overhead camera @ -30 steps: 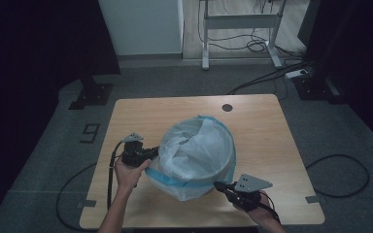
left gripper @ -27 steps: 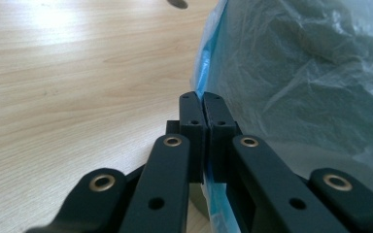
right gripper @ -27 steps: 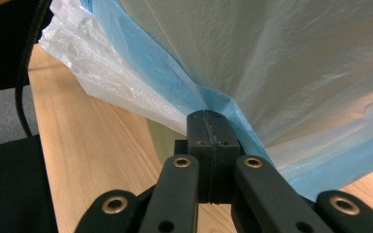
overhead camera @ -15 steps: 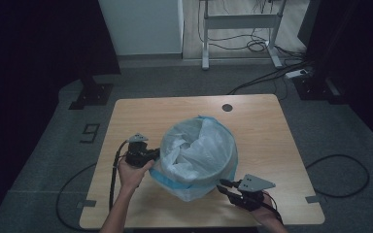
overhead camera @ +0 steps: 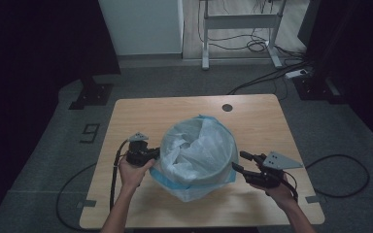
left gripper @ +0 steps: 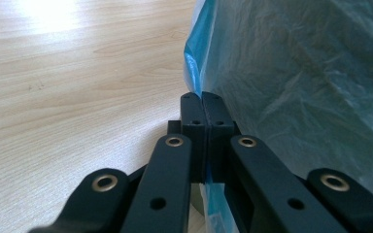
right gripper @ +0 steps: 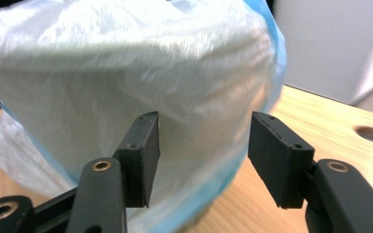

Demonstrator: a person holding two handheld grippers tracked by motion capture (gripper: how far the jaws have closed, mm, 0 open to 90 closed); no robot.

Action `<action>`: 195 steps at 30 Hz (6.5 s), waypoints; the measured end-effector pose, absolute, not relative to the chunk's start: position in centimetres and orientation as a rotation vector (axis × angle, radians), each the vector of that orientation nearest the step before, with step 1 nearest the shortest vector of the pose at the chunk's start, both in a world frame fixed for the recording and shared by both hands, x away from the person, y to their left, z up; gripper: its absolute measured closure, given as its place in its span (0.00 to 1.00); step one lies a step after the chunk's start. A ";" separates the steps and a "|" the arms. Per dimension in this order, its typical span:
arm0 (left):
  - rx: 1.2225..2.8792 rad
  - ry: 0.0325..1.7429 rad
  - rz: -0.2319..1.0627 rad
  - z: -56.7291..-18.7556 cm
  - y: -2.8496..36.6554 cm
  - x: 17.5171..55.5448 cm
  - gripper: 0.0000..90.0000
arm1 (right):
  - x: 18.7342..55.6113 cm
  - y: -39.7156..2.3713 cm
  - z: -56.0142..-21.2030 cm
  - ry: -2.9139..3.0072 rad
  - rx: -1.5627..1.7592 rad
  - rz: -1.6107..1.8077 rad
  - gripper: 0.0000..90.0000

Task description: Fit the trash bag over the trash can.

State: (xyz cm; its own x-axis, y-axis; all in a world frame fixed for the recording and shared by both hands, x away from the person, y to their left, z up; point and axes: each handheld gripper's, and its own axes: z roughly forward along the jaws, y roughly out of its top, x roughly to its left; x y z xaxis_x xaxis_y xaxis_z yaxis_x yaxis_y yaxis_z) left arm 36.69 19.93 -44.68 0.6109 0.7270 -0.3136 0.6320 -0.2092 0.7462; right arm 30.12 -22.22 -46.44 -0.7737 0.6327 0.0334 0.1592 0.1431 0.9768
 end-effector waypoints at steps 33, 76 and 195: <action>2.019 1.132 0.128 -46.6 18.5 37.9 0.99 | 33.5 -19.7 -50.5 2.147 0.905 1.617 0.99; 1.948 1.119 0.125 -46.8 20.9 35.4 0.96 | 26.1 -15.6 -52.5 2.336 0.761 1.528 0.94; 2.635 0.205 0.077 -36.7 2.7 39.8 0.54 | 27.4 -24.8 -51.9 1.969 1.097 1.704 0.35</action>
State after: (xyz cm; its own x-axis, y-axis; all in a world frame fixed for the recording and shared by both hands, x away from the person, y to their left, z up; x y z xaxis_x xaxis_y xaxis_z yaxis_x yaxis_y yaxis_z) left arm 39.84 2.75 -36.71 0.9871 0.1592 0.0175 0.1314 -0.8677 0.4795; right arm 27.43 -24.85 -51.87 -0.6565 0.7150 0.2405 0.3406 -0.0035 0.9402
